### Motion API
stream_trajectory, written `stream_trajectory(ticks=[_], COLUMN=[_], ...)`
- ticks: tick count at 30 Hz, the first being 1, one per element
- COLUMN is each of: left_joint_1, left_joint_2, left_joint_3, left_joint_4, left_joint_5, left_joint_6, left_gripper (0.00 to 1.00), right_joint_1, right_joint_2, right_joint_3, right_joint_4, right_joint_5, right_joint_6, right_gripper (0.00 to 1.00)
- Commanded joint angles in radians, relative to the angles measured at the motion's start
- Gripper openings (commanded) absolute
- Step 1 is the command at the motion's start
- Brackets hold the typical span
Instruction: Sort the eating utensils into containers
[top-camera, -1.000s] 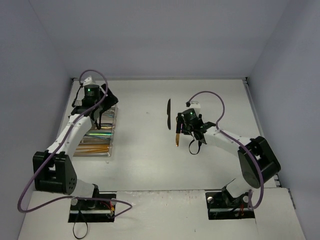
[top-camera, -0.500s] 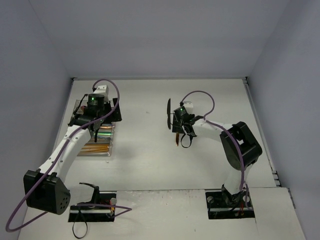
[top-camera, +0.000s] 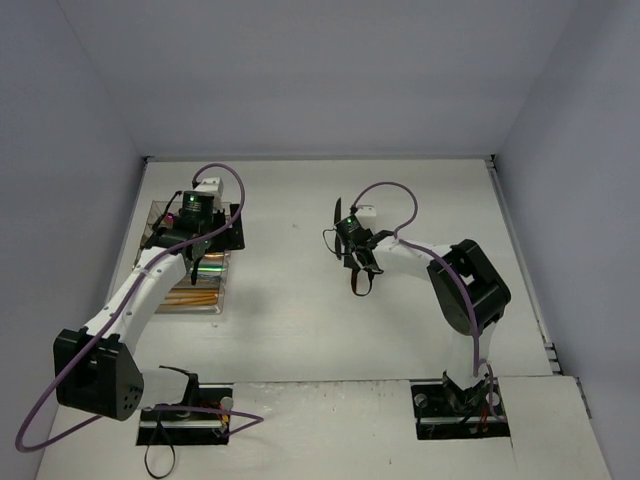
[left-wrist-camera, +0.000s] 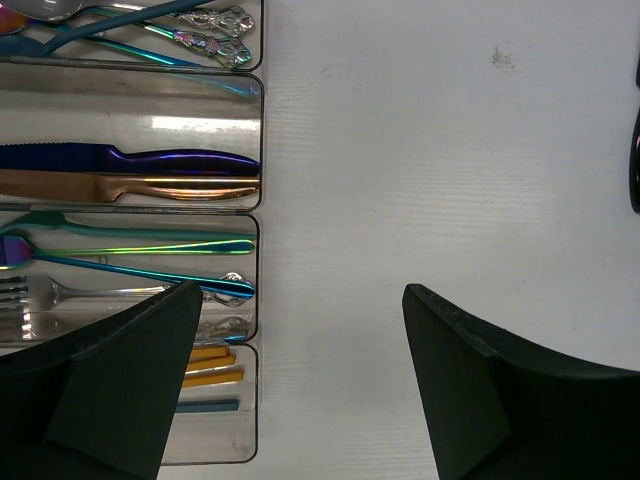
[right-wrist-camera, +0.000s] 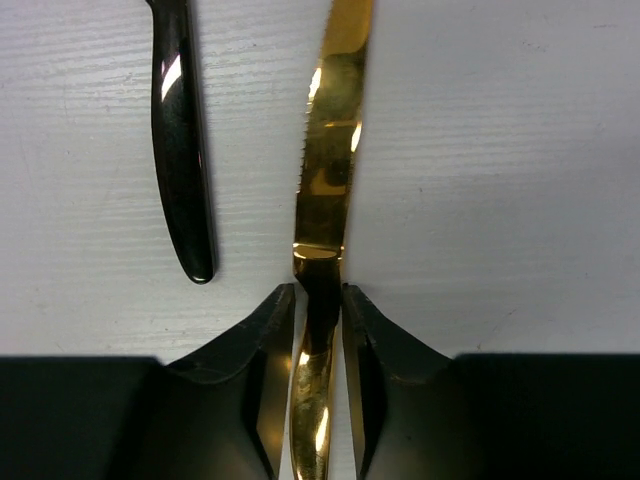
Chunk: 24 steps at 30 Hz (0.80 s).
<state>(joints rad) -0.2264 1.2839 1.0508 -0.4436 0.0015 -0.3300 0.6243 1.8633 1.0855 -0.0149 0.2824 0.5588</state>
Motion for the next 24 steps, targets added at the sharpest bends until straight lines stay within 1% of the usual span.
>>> stream_trajectory(ticks=[1, 2, 8, 10, 12, 15, 18, 20, 22, 24], left_joint_1=[0.0, 0.001, 0.001, 0.001, 0.001, 0.0, -0.005, -0.011, -0.026, -0.043], left_joint_2=[-0.02, -0.02, -0.016, -0.015, -0.015, -0.017, -0.018, -0.02, -0.019, -0.015], left_joint_3=[0.048, 0.048, 0.045, 0.044, 0.04, 0.028, 0.023, 0.014, 0.006, -0.007], left_joint_4=[0.019, 0.019, 0.023, 0.028, 0.048, 0.088, 0.143, 0.203, 0.263, 0.337], left_joint_5=[-0.002, -0.002, 0.035, 0.047, 0.072, 0.159, 0.274, 0.364, 0.434, 0.483], left_joint_6=[0.017, 0.017, 0.012, 0.011, 0.008, -0.022, -0.077, -0.129, -0.186, -0.237], left_gripper=[0.79, 0.79, 0.79, 0.79, 0.79, 0.79, 0.79, 0.79, 0.79, 0.79], right_joint_1=[-0.013, -0.019, -0.032, -0.032, -0.029, -0.004, 0.033, 0.062, 0.084, 0.11], right_joint_2=[0.045, 0.05, 0.065, 0.064, 0.036, -0.039, -0.142, -0.22, -0.282, -0.342], right_joint_3=[-0.01, -0.012, -0.013, -0.011, -0.009, -0.006, -0.021, -0.048, -0.071, -0.09], right_joint_4=[-0.068, -0.068, -0.065, -0.064, -0.059, -0.035, 0.002, 0.057, 0.094, 0.127], right_joint_5=[-0.043, -0.057, -0.105, -0.104, -0.072, -0.036, -0.039, -0.071, -0.138, -0.178], right_joint_6=[0.044, 0.046, 0.032, 0.014, -0.014, -0.096, -0.206, -0.269, -0.324, -0.372], right_gripper=[0.19, 0.15, 0.0, 0.0, 0.0, 0.0, 0.0, 0.0, 0.0, 0.0])
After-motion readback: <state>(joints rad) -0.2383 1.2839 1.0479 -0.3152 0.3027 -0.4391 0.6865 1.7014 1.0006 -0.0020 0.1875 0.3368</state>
